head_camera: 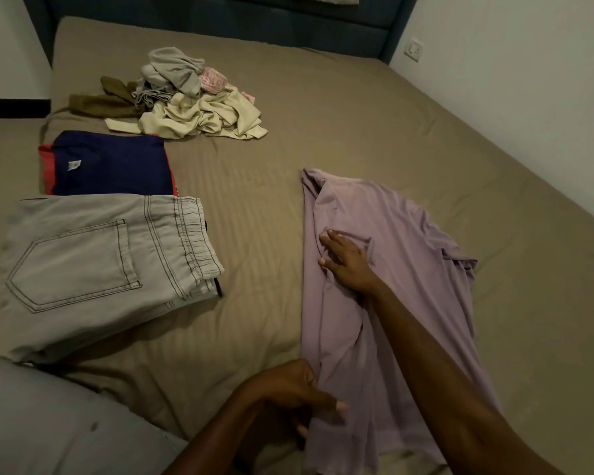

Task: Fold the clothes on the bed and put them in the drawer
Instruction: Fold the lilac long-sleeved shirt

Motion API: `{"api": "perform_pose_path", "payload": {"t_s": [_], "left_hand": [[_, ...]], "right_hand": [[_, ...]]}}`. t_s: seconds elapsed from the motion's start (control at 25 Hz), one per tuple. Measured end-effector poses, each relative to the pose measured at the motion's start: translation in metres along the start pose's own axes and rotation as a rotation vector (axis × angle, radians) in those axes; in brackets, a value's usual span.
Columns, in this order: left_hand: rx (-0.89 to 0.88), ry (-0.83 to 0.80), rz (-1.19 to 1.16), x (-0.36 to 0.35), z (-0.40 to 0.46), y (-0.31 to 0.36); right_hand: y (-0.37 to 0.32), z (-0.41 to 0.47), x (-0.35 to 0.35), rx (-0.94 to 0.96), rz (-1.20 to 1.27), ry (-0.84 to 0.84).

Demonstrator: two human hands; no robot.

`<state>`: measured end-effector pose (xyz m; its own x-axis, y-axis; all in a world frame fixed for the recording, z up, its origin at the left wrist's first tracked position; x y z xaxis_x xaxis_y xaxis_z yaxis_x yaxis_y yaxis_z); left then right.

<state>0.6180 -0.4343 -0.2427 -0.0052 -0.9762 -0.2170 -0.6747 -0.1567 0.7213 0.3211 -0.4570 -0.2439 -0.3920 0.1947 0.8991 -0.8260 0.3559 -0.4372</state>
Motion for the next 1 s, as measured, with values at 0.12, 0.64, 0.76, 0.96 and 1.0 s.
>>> {"api": "perform_pose_path", "payload": {"t_s": [0.12,0.64,0.76,0.96,1.0], "left_hand": [[-0.068,0.204,-0.138,0.005,0.004,0.004],[-0.188,0.209,-0.156,0.025,0.013,0.004],[-0.187,0.269,-0.297,0.025,0.018,0.017],[-0.234,0.53,-0.471,0.044,0.046,0.055],[-0.248,0.56,-0.406,0.05,0.053,0.057]], "right_hand": [[-0.006,0.006,0.0,-0.075,0.276,0.206],[-0.004,0.123,0.015,-0.348,0.527,0.425],[0.017,0.138,0.03,-0.373,0.343,0.505],[0.037,0.172,0.034,-0.382,0.192,0.384],[0.041,0.18,0.035,-0.386,0.226,0.432]]}}
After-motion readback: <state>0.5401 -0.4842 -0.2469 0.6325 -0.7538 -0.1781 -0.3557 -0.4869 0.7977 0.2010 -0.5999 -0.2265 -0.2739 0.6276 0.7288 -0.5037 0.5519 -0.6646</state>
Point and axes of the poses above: each hand's wrist, its own z-axis towards the middle knuckle, its own x-axis out of the back of the hand, y = z × x, the point moved 2 cm from there along z, towards the middle knuckle, and after that the axes turned 6 degrees about x, right-handed, at the moved point
